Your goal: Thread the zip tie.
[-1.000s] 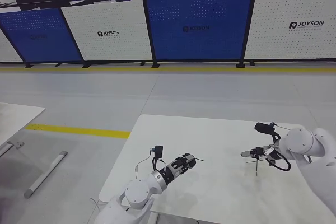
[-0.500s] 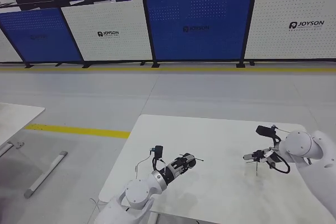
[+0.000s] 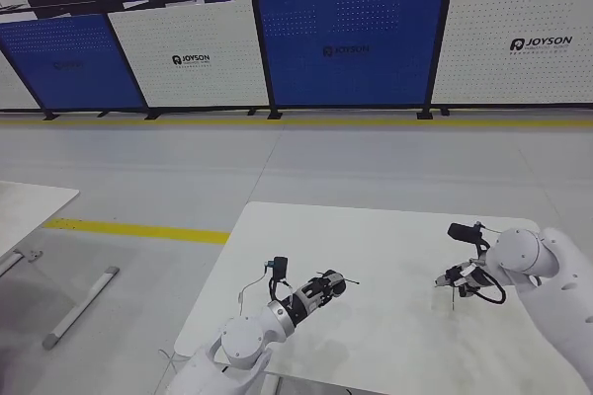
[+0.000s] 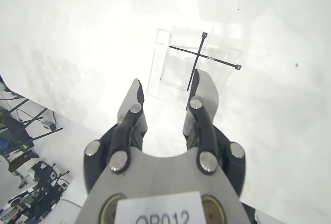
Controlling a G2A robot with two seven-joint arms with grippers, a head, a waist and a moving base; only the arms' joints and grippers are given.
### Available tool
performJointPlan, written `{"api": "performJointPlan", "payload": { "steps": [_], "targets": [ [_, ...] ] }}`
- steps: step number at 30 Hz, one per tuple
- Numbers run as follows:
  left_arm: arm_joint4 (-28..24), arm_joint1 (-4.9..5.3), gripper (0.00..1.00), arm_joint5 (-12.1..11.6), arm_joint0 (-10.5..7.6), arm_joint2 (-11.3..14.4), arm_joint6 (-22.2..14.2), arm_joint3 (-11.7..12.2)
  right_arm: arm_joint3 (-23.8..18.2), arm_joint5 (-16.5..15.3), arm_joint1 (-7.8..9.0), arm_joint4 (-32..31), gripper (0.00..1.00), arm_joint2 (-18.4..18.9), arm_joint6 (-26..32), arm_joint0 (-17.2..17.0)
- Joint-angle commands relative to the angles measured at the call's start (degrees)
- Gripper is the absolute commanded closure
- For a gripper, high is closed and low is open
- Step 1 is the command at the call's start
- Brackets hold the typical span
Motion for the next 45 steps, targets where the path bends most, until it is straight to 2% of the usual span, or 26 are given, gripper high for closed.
{"api": "performJointPlan", "payload": {
  "steps": [1,9,13,20,27,29,39,45],
  "targets": [
    [0.0,0.0,1.0,0.0,0.0,0.0,0.0,0.0,0.5,0.5,-0.17,-0.2,0.65,-0.3,-0.3,0.2],
    [0.0,0.0,1.0,0.0,0.0,0.0,0.0,0.0,2.4,1.5,-0.51,-0.8,0.67,-0.6,-0.6,0.5],
    [0.0,0.0,1.0,0.0,0.0,0.0,0.0,0.0,3.3,2.3,-1.05,-0.9,0.65,-1.4,-0.8,1.0],
    [0.0,0.0,1.0,0.0,0.0,0.0,0.0,0.0,7.2,3.7,-2.39,-1.4,0.69,-3.3,-0.9,3.0],
    [0.0,0.0,1.0,0.0,0.0,0.0,0.0,0.0,11.1,3.1,-3.9,-1.0,0.74,-5.2,-1.2,4.7],
    [0.0,0.0,1.0,0.0,0.0,0.0,0.0,0.0,12.0,2.9,-4.28,-1.0,0.8,-5.7,-1.0,5.1],
    [0.0,0.0,1.0,0.0,0.0,0.0,0.0,0.0,17.1,2.4,-6.34,-1.1,0.78,-7.9,-0.8,7.2],
    [0.0,0.0,1.0,0.0,0.0,0.0,0.0,0.0,19.5,2.0,-7.5,-1.0,0.85,-8.9,-1.1,8.1]
  ]
}}
